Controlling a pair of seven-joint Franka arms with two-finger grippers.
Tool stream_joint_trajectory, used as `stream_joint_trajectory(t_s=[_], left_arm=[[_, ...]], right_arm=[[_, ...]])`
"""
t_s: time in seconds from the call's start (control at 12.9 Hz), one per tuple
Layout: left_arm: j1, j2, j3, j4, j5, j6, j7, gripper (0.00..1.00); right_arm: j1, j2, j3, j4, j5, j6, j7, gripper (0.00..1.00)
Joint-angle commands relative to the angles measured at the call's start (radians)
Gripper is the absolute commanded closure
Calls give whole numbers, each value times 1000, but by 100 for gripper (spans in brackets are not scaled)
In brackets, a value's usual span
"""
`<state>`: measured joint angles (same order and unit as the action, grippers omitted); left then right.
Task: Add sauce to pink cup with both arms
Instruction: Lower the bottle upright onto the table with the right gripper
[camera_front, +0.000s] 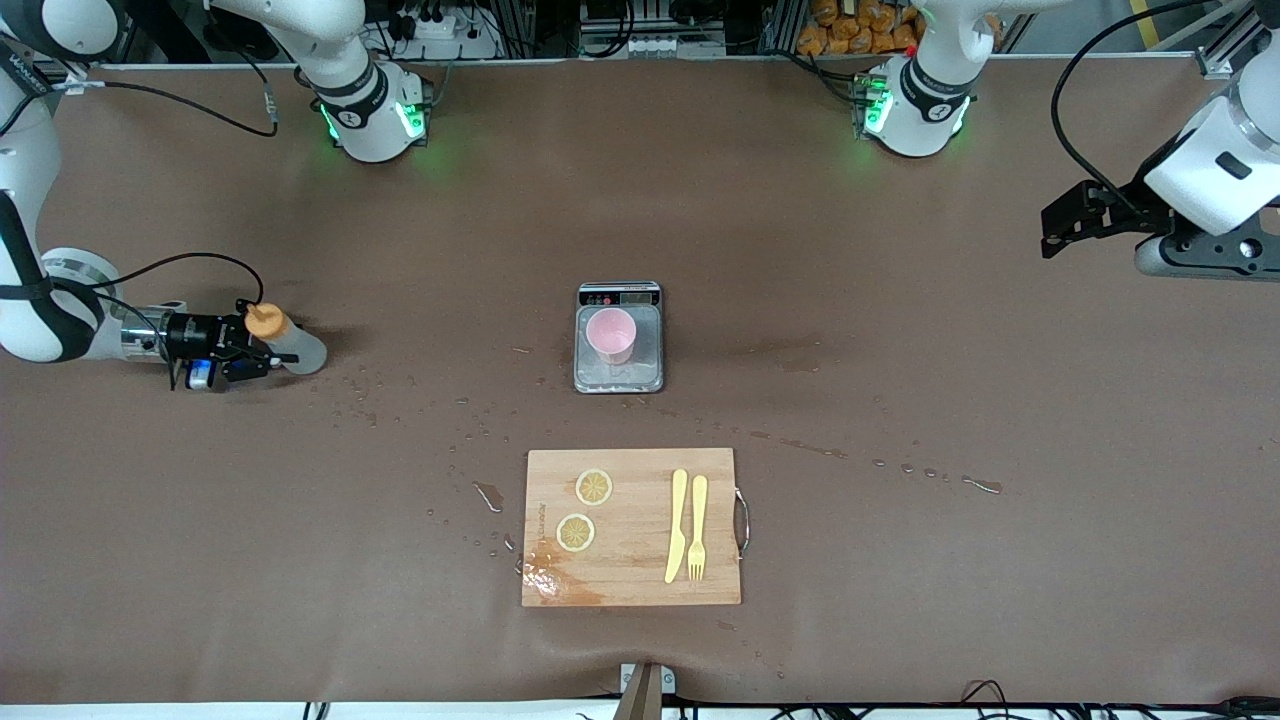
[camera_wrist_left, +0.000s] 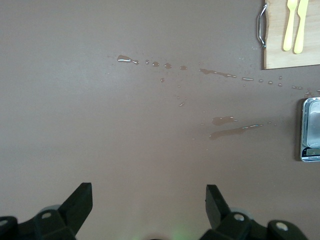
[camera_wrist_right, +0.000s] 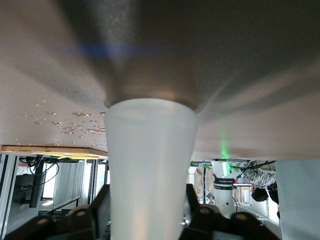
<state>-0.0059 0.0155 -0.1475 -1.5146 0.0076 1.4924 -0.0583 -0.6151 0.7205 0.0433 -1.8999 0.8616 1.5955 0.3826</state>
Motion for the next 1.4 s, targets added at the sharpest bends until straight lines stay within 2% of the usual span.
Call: stream_joint_trajectory(t_s=[0.0, 0.08, 0.23, 0.39, 0.54, 0.7, 1.01, 1.32], left_arm=[[3, 8, -3, 20, 6, -1, 0, 0], [3, 8, -3, 20, 6, -1, 0, 0], [3, 8, -3, 20, 6, -1, 0, 0], [3, 8, -3, 20, 6, -1, 0, 0], [3, 8, -3, 20, 6, -1, 0, 0], [3, 8, -3, 20, 6, 0, 0, 0], [3, 8, -1, 20, 6, 3, 0, 0], [3, 8, -1, 20, 6, 5, 0, 0]], right_arm=[[0, 7, 4, 18, 16, 1, 22, 6], [-3, 5, 4, 22, 11, 0, 21, 0], [-5, 1, 3, 73, -12, -11, 19, 0], [-5, -3, 4, 167, -142, -29, 21, 0], [-5, -3, 3, 235, -179, -78, 19, 0], [1, -3, 4, 351, -292, -130, 18, 0], [63, -9, 10, 537, -436, -265, 15, 0], [165, -55, 12, 646, -528, -364, 9, 0]])
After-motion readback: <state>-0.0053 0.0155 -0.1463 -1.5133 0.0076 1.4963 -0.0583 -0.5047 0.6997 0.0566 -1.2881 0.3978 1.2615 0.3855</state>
